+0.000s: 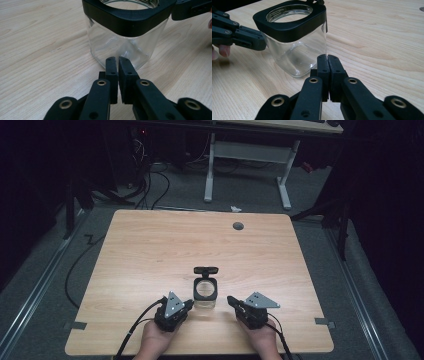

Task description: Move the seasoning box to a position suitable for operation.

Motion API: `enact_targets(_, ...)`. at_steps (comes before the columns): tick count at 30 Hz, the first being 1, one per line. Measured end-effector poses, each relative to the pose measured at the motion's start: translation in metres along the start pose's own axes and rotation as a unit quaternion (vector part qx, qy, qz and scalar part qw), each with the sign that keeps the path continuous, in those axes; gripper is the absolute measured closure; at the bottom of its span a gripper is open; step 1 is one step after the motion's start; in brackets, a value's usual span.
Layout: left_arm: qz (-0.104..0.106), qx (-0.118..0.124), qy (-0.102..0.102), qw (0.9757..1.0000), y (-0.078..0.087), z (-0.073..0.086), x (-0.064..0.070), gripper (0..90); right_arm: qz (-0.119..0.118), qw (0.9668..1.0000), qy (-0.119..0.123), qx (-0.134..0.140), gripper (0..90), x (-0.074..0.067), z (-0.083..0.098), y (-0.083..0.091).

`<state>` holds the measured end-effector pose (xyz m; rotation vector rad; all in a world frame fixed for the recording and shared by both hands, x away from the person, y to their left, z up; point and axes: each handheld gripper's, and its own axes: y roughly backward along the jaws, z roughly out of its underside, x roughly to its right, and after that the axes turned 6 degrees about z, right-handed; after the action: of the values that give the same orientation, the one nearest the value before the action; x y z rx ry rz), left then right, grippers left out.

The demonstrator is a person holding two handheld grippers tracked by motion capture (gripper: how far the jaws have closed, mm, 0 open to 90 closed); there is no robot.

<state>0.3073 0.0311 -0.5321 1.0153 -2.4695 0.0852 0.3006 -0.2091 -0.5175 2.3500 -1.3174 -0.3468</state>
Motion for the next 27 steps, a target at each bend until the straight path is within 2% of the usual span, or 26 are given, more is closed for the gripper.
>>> enact_targets(2,0.0,0.003,-0.002,1.0,0.001,0.0,0.001,84.5,0.0,1.0,-0.004,0.0,88.8,0.001,0.001,0.001)
enact_targets(6,-0.002,0.013,0.01,0.9999,0.007,-0.003,0.0,79.8,0.003,1.0,-0.007,0.004,88.0,0.002,0.001,0.002)
enact_targets(7,-0.001,0.015,0.01,0.9998,0.01,-0.004,0.0,77.4,0.005,0.9999,-0.006,0.008,87.8,0.001,0.001,0.004)
enact_targets(8,-0.002,0.024,0.017,0.9996,0.014,-0.005,-0.001,69.3,0.007,0.9998,-0.01,0.017,87.8,0.001,0.0,0.006)
enact_targets(11,0.005,0.027,0.025,0.9993,0.017,-0.008,-0.002,66.2,0.016,0.9992,-0.015,0.032,88.5,0.001,-0.002,0.008)
enact_targets(14,0.01,0.025,0.031,0.9992,0.018,-0.009,-0.003,68.3,0.019,0.999,-0.016,0.038,88.6,0.002,-0.002,0.009)
enact_targets(16,0.015,0.02,0.02,0.9995,0.018,-0.007,-0.001,71.0,0.024,0.9987,-0.012,0.043,88.6,0.001,-0.005,0.009)
enact_targets(18,0.017,0.017,0.016,0.9996,0.018,-0.006,0.0,75.6,0.027,0.9983,-0.012,0.05,89.0,-0.001,-0.009,0.01)
enact_targets(19,0.02,0.015,0.02,0.9995,0.018,-0.006,0.001,81.3,0.028,0.9978,-0.013,0.058,90.0,-0.003,-0.013,0.011)
enact_targets(21,0.026,0.01,0.027,0.9993,0.017,-0.004,0.003,83.0,0.03,0.9977,-0.012,0.059,90.0,-0.003,-0.014,0.011)
enact_targets(23,0.032,0.002,0.021,0.9993,0.016,-0.001,0.007,86.9,0.031,0.9979,-0.014,0.055,90.0,-0.005,-0.02,0.009)
enact_targets(27,0.04,-0.004,0.013,0.9991,0.014,0.001,0.014,87.8,0.031,0.9979,-0.006,0.056,90.0,-0.005,-0.024,0.009)
